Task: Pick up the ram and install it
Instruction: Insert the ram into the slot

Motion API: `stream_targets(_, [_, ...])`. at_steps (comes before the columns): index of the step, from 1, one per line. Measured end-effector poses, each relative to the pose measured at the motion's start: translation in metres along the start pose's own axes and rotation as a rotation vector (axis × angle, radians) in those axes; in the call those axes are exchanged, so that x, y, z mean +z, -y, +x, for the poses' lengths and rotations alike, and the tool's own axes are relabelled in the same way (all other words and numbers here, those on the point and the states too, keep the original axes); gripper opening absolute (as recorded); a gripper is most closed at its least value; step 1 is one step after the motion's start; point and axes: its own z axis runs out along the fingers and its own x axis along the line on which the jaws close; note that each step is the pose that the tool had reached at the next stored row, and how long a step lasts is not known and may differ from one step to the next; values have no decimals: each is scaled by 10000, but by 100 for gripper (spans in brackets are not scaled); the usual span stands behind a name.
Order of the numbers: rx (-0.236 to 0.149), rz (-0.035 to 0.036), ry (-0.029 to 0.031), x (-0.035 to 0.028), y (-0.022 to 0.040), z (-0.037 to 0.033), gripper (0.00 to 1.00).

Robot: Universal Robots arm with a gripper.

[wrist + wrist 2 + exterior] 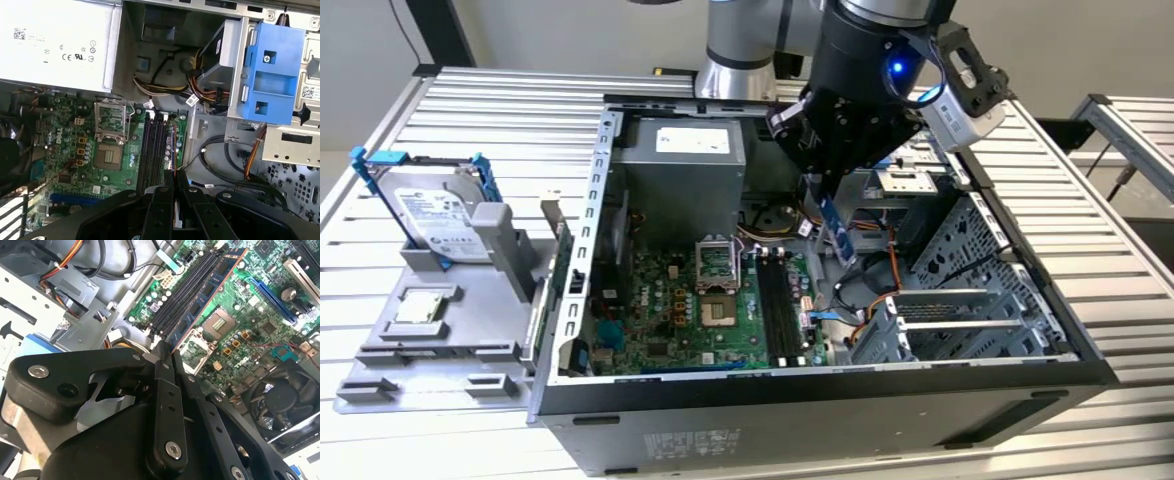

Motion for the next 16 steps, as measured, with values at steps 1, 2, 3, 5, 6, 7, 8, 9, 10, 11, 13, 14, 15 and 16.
stream_targets(1, [3, 6, -2, 7, 0, 0, 0])
stream_targets(2, [4, 8, -2, 8, 0, 0, 0])
stream_targets(3, [4, 8, -2, 8, 0, 1, 0])
stream_targets(5, [4, 6, -1, 9, 0, 0, 0])
stream_targets(6, [5, 6, -1, 9, 0, 0, 0])
stream_targets(7, [4, 6, -1, 9, 0, 0, 0])
stream_targets(8, [5, 7, -1, 9, 0, 0, 0])
stream_targets(9, [4, 7, -1, 13, 0, 0, 0])
stream_targets(10, [5, 8, -1, 20, 1, 1, 0])
stream_targets(11, [4, 11, -1, 27, 1, 1, 0])
stream_targets(13, [4, 17, -3, 42, 1, 1, 0])
stream_targets(14, [5, 18, -3, 46, 1, 1, 0])
stream_targets(15, [5, 20, -3, 46, 1, 1, 0])
stream_targets(16, [5, 20, -3, 46, 1, 1, 0])
